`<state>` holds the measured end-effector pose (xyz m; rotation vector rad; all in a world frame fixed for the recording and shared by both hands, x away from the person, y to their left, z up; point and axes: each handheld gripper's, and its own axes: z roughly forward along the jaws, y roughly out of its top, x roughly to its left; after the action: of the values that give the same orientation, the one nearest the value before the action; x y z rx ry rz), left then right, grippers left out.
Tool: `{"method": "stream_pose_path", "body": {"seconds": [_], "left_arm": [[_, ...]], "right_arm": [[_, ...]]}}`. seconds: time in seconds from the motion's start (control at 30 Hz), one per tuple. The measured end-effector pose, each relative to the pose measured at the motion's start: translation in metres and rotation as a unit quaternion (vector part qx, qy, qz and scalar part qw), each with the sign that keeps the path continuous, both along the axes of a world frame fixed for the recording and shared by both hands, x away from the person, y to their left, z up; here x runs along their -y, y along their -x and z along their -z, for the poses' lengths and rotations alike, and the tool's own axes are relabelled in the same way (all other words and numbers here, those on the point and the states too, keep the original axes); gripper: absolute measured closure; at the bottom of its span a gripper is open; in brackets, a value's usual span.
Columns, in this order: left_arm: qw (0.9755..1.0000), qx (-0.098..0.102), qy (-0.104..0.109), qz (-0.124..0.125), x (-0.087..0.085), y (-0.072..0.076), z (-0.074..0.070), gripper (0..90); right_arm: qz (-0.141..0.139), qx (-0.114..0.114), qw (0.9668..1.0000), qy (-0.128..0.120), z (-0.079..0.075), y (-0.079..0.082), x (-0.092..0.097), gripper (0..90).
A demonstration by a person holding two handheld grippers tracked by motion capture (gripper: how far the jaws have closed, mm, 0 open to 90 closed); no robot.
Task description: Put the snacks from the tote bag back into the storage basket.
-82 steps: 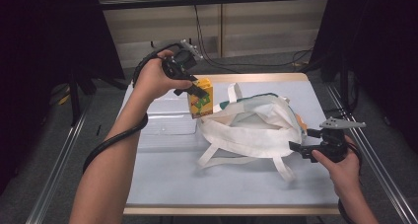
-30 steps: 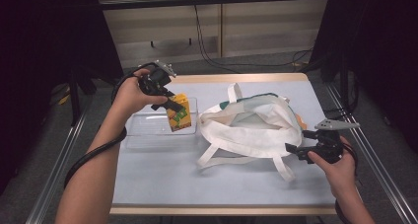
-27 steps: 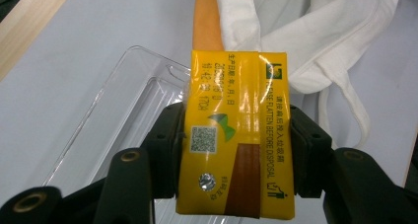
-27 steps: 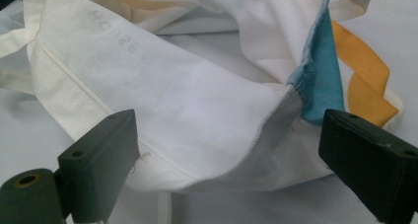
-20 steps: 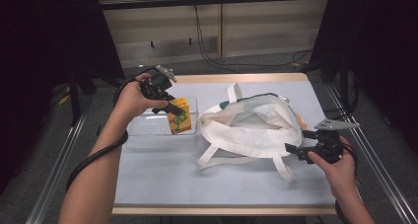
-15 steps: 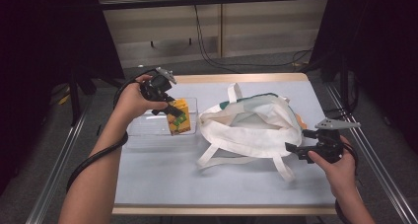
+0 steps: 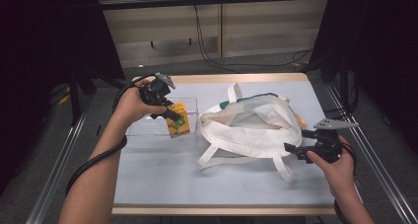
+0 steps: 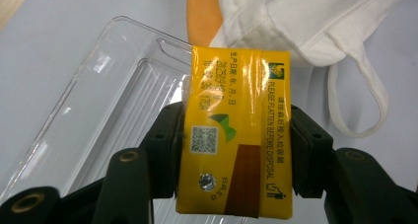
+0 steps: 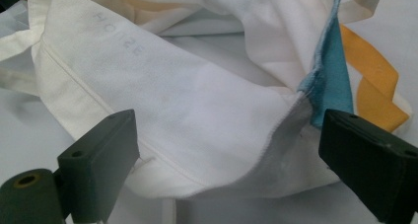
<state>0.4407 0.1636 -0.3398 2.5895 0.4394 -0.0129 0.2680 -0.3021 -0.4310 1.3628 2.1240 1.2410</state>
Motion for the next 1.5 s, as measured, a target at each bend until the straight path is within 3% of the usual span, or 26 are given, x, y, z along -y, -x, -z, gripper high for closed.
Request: {"method": "stream_pose_path", "body": {"seconds": [0.53, 0.57, 0.9, 1.1, 1.27, 1.4, 1.5], "left_arm": [[0.9991, -0.01, -0.017, 0.037, 0.019, -0.001, 0.024, 46.9], [0.9993, -0.014, -0.016, 0.03, 0.02, 0.0, 0.025, 46.8], [0.9982, -0.025, -0.024, 0.05, 0.025, -0.001, 0.036, 45.2], [0.9988, -0.036, 0.001, 0.032, 0.024, 0.0, 0.036, 38.9], [0.9995, -0.025, 0.007, 0.018, 0.022, 0.001, 0.028, 30.7], [0.9999, -0.013, -0.001, 0.006, 0.019, 0.002, 0.021, 25.4], [0.9998, -0.009, 0.013, -0.01, 0.015, 0.002, 0.017, 21.6]], "right_arm": [[-0.003, 0.002, 1.0, 0.001, -0.001, -0.001, -0.001, 7.8], [-0.003, 0.002, 1.0, 0.001, -0.001, -0.001, 0.0, 7.8], [0.0, 0.002, 1.0, 0.001, -0.001, 0.001, 0.001, 7.8], [0.001, 0.001, 1.0, 0.001, -0.001, 0.002, 0.002, 7.8], [0.0, 0.003, 1.0, 0.003, -0.001, 0.002, 0.001, 7.8], [0.0, 0.005, 1.0, 0.002, -0.003, 0.002, 0.001, 7.8], [0.0, 0.005, 1.0, 0.002, -0.003, 0.002, 0.0, 7.8]]}}
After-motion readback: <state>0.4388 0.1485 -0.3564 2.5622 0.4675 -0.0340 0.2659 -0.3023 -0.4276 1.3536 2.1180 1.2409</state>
